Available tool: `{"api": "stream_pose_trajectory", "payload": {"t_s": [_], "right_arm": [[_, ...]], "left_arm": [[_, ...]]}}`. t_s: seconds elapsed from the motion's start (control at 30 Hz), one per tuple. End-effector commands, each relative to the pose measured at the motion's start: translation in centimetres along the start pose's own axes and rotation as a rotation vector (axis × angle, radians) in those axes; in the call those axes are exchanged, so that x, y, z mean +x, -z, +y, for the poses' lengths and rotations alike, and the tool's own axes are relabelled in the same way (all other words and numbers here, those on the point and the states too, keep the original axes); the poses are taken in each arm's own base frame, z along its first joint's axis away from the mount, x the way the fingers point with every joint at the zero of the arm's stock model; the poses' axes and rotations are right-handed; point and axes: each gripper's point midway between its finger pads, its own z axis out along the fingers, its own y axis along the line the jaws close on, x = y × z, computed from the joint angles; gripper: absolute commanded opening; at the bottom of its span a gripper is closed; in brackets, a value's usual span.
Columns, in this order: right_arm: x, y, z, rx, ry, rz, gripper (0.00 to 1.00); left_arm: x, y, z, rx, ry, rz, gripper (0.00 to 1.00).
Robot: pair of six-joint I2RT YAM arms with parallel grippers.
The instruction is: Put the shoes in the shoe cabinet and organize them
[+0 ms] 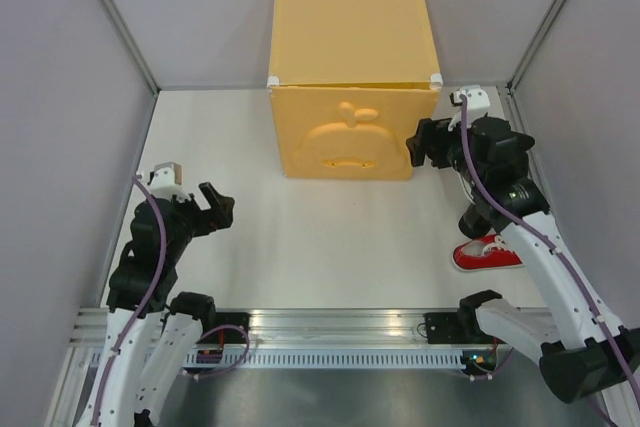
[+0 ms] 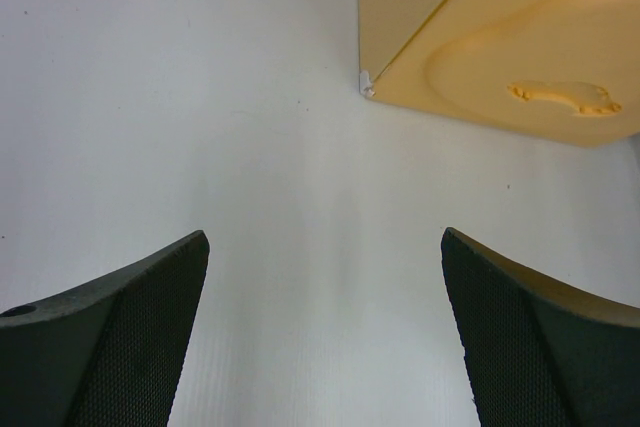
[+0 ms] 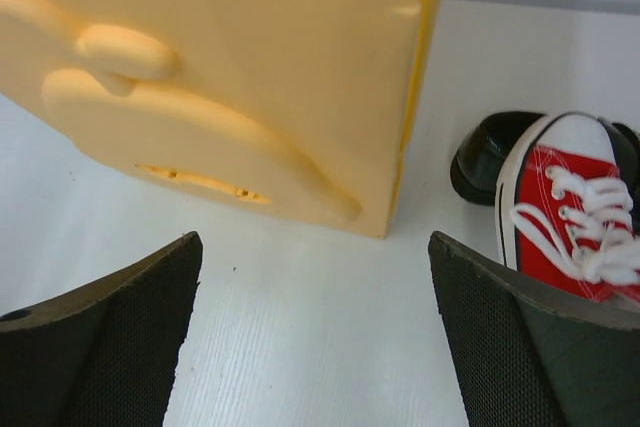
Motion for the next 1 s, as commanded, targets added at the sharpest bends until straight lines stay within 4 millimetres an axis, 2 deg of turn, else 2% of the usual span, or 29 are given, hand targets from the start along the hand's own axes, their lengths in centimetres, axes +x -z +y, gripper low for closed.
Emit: {"api": "stream_pose_trajectory", "payload": {"t_s": [0.0, 0.03, 0.07, 0.2, 0.4, 0.6, 0.67, 0.97], "right_arm": [[-5.4, -1.3, 0.8, -0.045, 0.071, -0.145, 0.98], [-5.3, -2.1, 0.7, -0.053, 0.073, -0.132, 0.98], [-6.2, -2.2, 0.5, -0.051, 0.073, -0.155, 0.98], [-7.8, -2.9, -1.8, -0.01, 0.053, -0.194, 0.98], [-8.9, -3.8, -0.5, -0.189, 0.074, -0.241, 0.98], [-8.4, -4.2, -0.5, -0.235, 0.111, -0.26, 0.98], [-8.8, -4.3, -0.2, -0.261, 0.122, -0.276, 0.98], [-7.9, -4.6, 1.2, -0.359, 0.135, -0.25, 0.98]], "left_arm": [[-0.8, -0.4, -1.0, 0.063, -0.038, -0.055, 1.0], [-1.0, -0.1, -1.1, 0.073, -0.039, -0.068, 1.0], [-0.9, -0.1, -1.0, 0.071, -0.038, -0.071, 1.0], [-1.4, 0.2, -0.4, 0.041, -0.041, -0.103, 1.0], [-1.3, 0.2, -0.5, 0.049, -0.043, -0.102, 1.0], [-1.3, 0.3, -0.7, 0.059, -0.045, -0.099, 1.0], [-1.2, 0.2, -0.7, 0.06, -0.044, -0.096, 1.0], [-1.1, 0.1, -0.7, 0.058, -0.044, -0.092, 1.0]]}}
